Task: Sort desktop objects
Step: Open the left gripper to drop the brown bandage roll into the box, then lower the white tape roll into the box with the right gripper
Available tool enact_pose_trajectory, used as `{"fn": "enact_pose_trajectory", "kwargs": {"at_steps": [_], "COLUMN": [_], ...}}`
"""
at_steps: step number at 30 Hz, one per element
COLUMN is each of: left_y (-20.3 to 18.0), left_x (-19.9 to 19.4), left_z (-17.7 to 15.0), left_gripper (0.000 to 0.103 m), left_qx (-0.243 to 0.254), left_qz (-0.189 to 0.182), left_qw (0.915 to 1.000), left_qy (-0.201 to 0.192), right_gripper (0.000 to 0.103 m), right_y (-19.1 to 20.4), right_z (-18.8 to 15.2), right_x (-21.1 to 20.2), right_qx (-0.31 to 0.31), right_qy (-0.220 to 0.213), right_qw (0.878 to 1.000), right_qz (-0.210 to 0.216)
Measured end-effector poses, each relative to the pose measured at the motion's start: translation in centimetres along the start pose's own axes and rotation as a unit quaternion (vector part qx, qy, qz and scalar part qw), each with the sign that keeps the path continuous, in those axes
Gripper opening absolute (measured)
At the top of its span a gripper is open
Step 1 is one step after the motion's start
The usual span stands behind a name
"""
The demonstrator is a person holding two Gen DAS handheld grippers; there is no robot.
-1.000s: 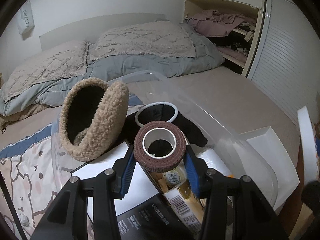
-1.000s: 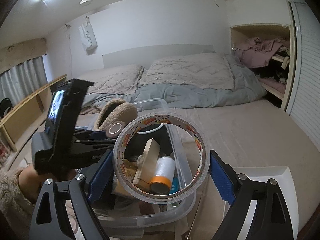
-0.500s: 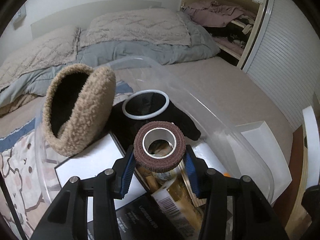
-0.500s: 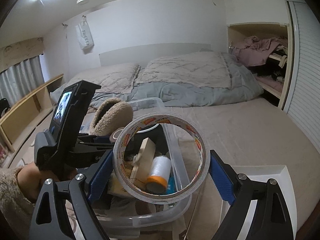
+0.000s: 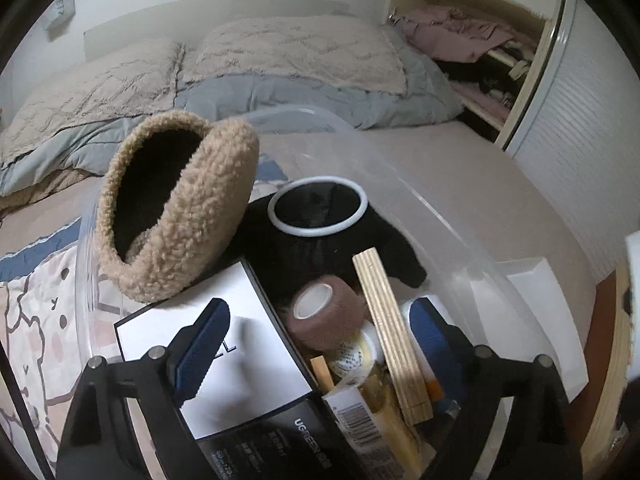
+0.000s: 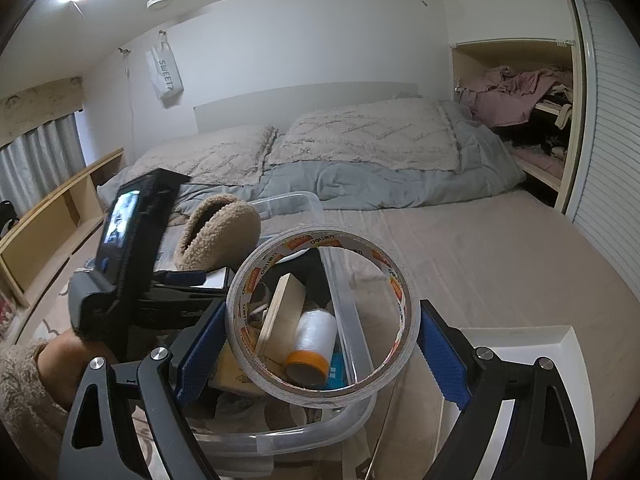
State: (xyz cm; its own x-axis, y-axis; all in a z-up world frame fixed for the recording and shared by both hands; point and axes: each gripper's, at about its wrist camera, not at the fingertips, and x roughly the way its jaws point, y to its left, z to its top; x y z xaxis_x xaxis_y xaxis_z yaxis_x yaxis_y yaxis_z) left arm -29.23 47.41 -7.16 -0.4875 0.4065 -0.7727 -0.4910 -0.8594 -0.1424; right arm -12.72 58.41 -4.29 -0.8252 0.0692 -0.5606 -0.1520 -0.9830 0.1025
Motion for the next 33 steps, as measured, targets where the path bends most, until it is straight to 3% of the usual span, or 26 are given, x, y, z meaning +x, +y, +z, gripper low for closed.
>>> {"fn": "enact_pose_trajectory", "kwargs": {"at_steps": [7, 15, 20, 27, 33], "left_y": [-0.2, 0.4, 0.7, 1.0, 1.2], "left_x": [-0.8, -3.4, -5.6, -8.3, -9.0], "left_z": [-0.5, -0.6, -0.8, -2.5, -3.9], "left_gripper": [0.092, 0.092, 0.092, 0.092, 0.092], "left_qx": [0.015, 0.020, 0.021, 0.036, 0.040], "left_qz": [0.006, 0.005, -0.002, -0.012, -0.018], "left_qw": [0.9998, 0.9986, 0.9969, 0.9931, 0.9926], "left_qy": [-0.010, -0.048, -0.075, -0.111, -0.114], "right_gripper": [0.091, 0.091, 0.091, 0.091, 0.091], "right_y": [-0.2, -0.3, -0.1, 1.0, 1.5], "right_z": [-0.1, -0.2, -0.6, -1.5, -2.5], "right_x": [0.3, 0.6, 1.1, 2.4, 3.6], "right_qx": [0.000, 0.001, -0.001, -0.016, -0.032], "right_qy": [0.005, 0.006, 0.008, 0.032, 0.056], "right_qw": [1.000, 1.000, 0.999, 0.998, 0.996], "right_qz": [0.000, 0.005, 0.033, 0.052, 0.062]}}
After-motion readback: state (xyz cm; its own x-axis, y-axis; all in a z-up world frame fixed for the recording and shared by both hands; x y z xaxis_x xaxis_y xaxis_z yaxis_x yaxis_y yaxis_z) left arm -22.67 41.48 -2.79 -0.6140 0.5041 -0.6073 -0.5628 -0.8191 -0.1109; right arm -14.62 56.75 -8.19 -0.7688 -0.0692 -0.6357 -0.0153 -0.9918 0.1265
